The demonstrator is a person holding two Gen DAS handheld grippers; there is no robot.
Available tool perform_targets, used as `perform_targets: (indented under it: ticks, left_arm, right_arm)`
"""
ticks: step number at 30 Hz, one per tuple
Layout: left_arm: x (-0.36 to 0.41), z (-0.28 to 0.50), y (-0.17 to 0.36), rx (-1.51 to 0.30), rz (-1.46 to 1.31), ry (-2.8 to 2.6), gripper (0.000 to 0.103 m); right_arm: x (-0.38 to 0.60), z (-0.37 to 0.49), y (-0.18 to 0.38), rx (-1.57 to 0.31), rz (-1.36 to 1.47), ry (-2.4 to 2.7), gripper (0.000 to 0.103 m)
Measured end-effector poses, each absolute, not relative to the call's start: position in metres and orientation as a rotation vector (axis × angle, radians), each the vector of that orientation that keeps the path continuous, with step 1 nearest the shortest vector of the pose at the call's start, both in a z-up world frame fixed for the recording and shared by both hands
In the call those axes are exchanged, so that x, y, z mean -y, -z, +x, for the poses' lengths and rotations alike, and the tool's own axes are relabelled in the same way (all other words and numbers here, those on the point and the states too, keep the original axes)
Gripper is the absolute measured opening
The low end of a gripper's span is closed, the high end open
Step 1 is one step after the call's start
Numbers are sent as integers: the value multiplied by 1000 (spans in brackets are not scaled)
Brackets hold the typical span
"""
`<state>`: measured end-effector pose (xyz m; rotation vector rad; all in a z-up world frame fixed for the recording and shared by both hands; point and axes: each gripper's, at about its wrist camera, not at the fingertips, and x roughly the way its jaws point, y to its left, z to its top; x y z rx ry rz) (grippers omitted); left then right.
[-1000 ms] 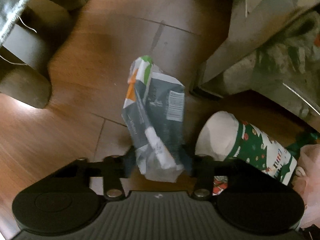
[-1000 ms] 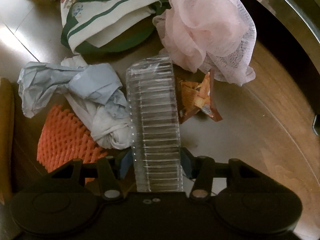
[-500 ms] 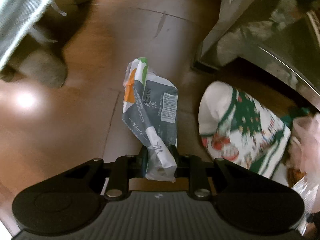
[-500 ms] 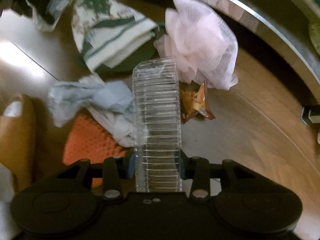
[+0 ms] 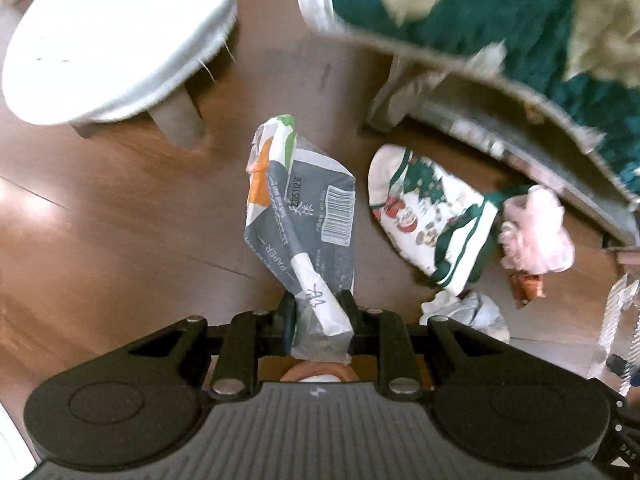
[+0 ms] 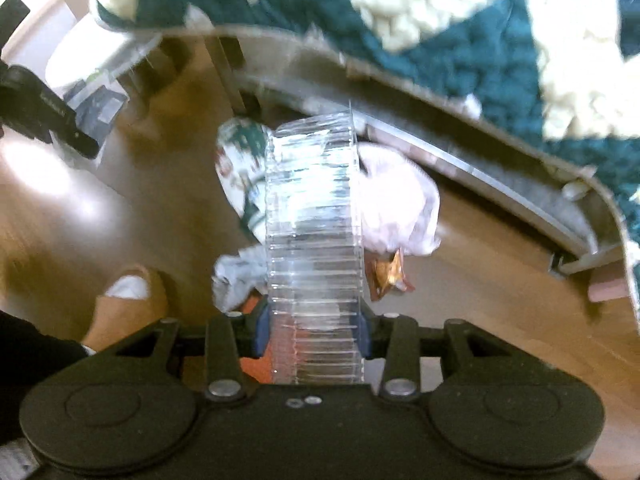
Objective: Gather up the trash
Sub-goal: 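Carry the grey paper and clear tray up over the teal wastebasket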
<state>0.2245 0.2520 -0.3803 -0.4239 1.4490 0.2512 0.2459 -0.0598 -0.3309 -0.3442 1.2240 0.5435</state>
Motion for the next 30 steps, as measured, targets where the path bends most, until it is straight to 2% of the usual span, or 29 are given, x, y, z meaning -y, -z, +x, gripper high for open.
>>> perform_targets:
  ticks: [5,18,30]
  left_arm:
    - [-259,210,319,-1309,-465,-281,22]
    - [-242,181,148,-970,-346,-218,22]
    - [-198,181,4,-735,-253,-85,22]
  right_arm:
    - [58,234,280,-1139,-317,-540,40]
    - [66,207,128,-837,-196,-542,40]
    - [64,215,-14,-584,-147,-587,40]
